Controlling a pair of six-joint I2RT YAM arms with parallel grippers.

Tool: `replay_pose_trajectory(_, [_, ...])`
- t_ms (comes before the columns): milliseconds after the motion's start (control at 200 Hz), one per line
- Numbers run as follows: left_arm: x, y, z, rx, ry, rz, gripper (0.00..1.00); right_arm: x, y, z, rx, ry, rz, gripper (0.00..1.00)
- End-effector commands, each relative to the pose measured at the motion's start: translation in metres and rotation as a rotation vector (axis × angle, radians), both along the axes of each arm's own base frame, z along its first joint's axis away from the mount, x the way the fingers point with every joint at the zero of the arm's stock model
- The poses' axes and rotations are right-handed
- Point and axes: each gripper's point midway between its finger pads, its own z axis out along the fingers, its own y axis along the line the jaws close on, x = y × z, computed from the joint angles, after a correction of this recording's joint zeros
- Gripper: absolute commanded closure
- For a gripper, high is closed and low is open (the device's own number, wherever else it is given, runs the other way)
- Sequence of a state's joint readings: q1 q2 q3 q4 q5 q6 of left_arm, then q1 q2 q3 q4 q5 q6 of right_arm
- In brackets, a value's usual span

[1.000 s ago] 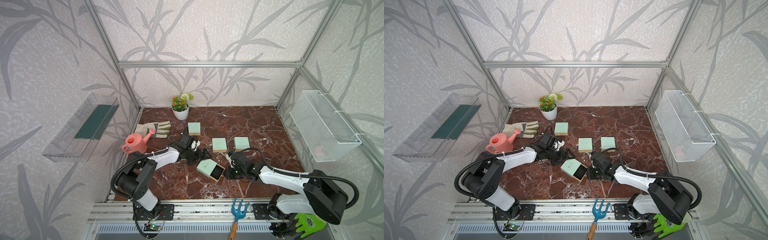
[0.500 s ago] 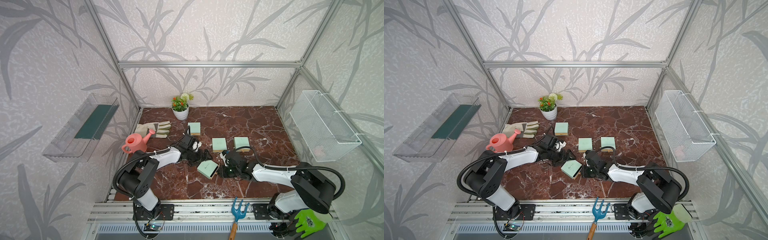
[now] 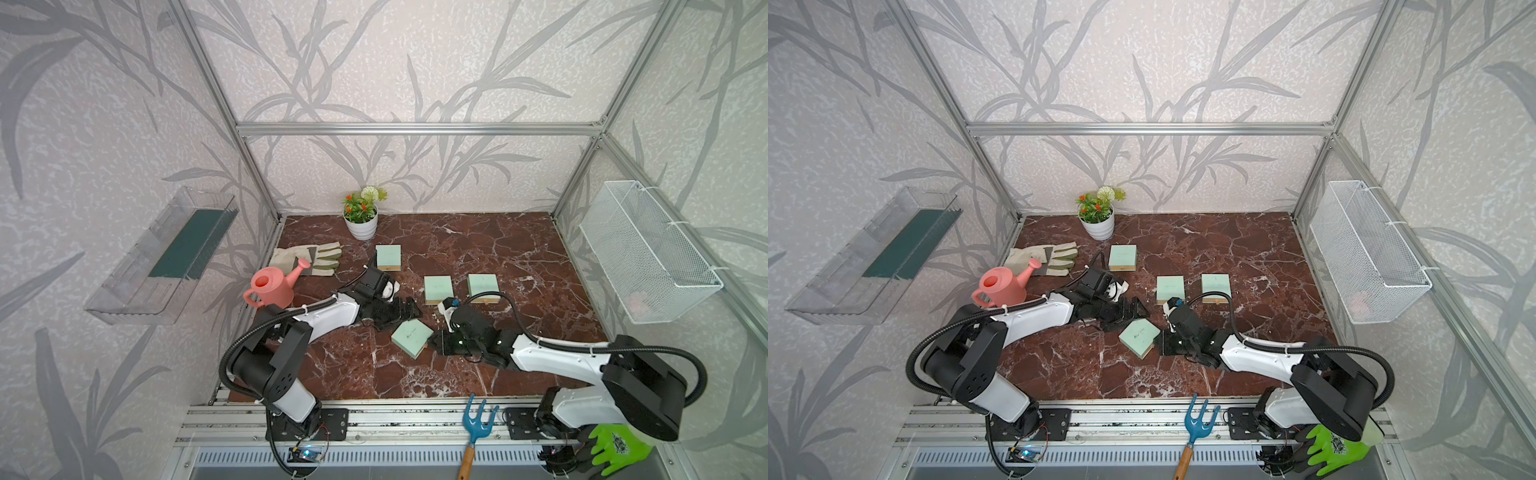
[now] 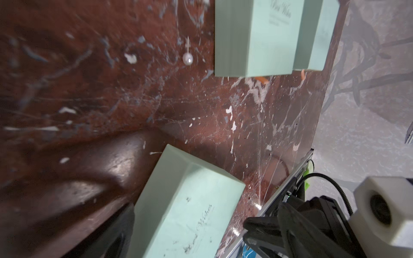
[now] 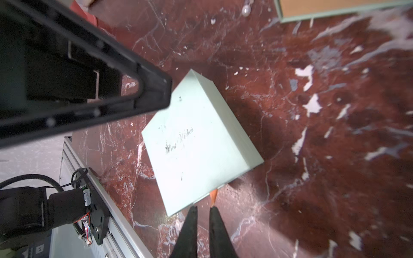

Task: Take out the earrings from the drawer-style jewelry box
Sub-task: Close the drawer of the jewelry box, then move the jewelry box to the center of the board.

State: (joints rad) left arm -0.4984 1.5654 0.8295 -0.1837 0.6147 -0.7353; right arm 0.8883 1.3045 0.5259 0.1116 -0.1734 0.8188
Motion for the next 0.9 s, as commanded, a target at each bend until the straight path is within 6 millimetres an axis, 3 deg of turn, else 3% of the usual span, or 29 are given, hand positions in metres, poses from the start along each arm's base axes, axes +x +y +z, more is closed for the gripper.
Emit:
replay_pose_trajectory(0, [0.006, 0.023, 0.019, 0.032, -0.056, 0.08, 0.01, -0.014, -0.029, -0.009, -0.104, 0.01, -0.01, 0.81])
replay_pose_trajectory(60, [0.002, 0.031, 0.027, 0.038, -0.071, 0.106, 0.01, -0.017, -0.038, -0.002, -0.125, -0.01, -0.002, 0.71])
replay_pose_trajectory(170, [-0.011, 0.046, 0.037, 0.036, -0.081, 0.165, 0.01, -0.012, -0.046, 0.019, -0.139, -0.091, 0.025, 0.27])
replay_pose_trajectory(260, [-0.029, 0.053, 0.038, 0.005, -0.05, 0.203, 0.01, -0.002, -0.04, 0.034, -0.111, -0.13, 0.07, 0.12])
replay_pose_trajectory(385, [-0.055, 0.054, 0.038, -0.116, 0.025, 0.268, 0.01, 0.012, -0.022, 0.039, -0.047, -0.107, 0.125, 0.09])
replay_pose_trajectory(490, [-0.075, 0.052, 0.026, -0.166, 0.111, 0.279, 0.01, 0.022, -0.006, 0.034, -0.023, -0.084, 0.171, 0.09])
replay_pose_trajectory(670, [-0.092, 0.04, 0.006, -0.144, 0.163, 0.252, 0.32, 0.035, 0.015, 0.023, 0.033, -0.038, 0.196, 0.15])
replay_pose_trajectory(755, [-0.088, 0.026, 0.003, -0.157, 0.155, 0.229, 0.41, 0.039, 0.018, 0.016, 0.043, -0.03, 0.182, 0.2])
replay_pose_trajectory(835, [-0.083, 0.017, -0.003, -0.153, 0.147, 0.226, 0.56, 0.039, 0.02, 0.008, 0.038, -0.011, 0.181, 0.24])
replay_pose_trajectory(895, [-0.08, 0.012, -0.008, -0.149, 0.15, 0.23, 0.58, 0.039, 0.022, 0.003, 0.042, 0.003, 0.183, 0.24])
